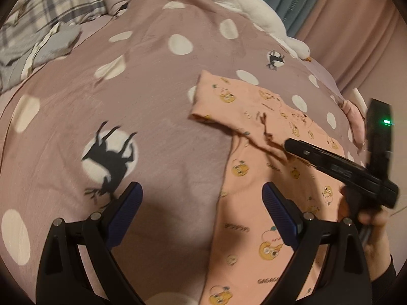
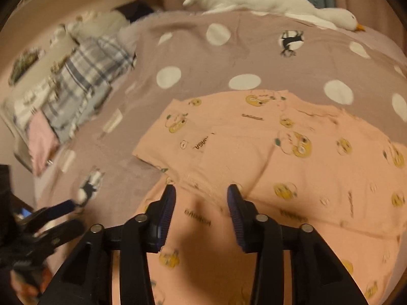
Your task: Fold small clothes
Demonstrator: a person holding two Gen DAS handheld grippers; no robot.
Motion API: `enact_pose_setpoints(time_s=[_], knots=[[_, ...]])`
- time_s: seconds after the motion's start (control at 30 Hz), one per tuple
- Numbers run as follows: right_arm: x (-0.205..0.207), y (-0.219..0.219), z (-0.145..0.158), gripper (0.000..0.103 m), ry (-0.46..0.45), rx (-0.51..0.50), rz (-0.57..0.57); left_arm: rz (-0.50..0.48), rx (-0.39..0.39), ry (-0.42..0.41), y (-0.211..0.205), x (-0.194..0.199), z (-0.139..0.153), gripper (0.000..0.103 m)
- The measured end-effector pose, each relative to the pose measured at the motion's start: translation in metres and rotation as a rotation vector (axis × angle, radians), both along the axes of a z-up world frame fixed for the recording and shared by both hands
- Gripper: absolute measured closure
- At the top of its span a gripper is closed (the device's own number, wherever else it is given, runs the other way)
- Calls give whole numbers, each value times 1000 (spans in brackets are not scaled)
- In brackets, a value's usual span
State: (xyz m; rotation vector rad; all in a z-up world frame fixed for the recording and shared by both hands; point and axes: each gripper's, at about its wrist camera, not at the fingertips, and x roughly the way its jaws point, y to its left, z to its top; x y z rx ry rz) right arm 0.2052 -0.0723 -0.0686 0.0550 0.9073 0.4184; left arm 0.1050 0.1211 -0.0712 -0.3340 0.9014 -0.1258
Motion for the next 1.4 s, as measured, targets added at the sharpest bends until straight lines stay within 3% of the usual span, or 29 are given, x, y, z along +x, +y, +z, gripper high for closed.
enact_pose_setpoints(time_s=[0.13,0.17,0.2,0.3,0.37,0.53,0.57,0.63,0.77,0.97,1.0,1.03,1.13,1.4], knots=[[13,10,-17,62,32,-80,10,29,-27,22,12,-5,-8,8],[13,10,-19,67,15,-107,11,36,-40,28,15,-6,-10,8],[13,10,-17,83,0,-123,8,42,-49,33,17,-6,-11,8],[9,-1,-11,91,-29,-84,-16,54,-72,36,21,-8,-12,8],[7,-18,-5,92,-35,-21,-65,53,-77,38,22,-6,-12,8],[-14,-95,-14,91,46,357,-240,43,-87,33,19,-7,-11,8],[-18,-108,-20,89,65,417,-270,40,-89,37,19,-6,-12,8],[-25,-135,-36,65,101,512,-348,34,-92,43,17,-5,-14,8],[-27,-149,-45,61,136,637,-346,25,-83,47,12,-5,-14,8],[-9,-135,-50,61,188,589,-345,7,-64,50,5,-5,-11,8],[-7,-131,-51,66,196,559,-348,5,-63,50,4,-4,-10,8],[-5,-127,-50,82,187,513,-349,4,-61,51,3,-4,-10,8],[-3,-121,-41,96,166,415,-355,-2,-49,56,0,-4,-9,8],[-7,-166,47,97,-46,388,-352,-11,-32,67,-7,1,-9,8]])
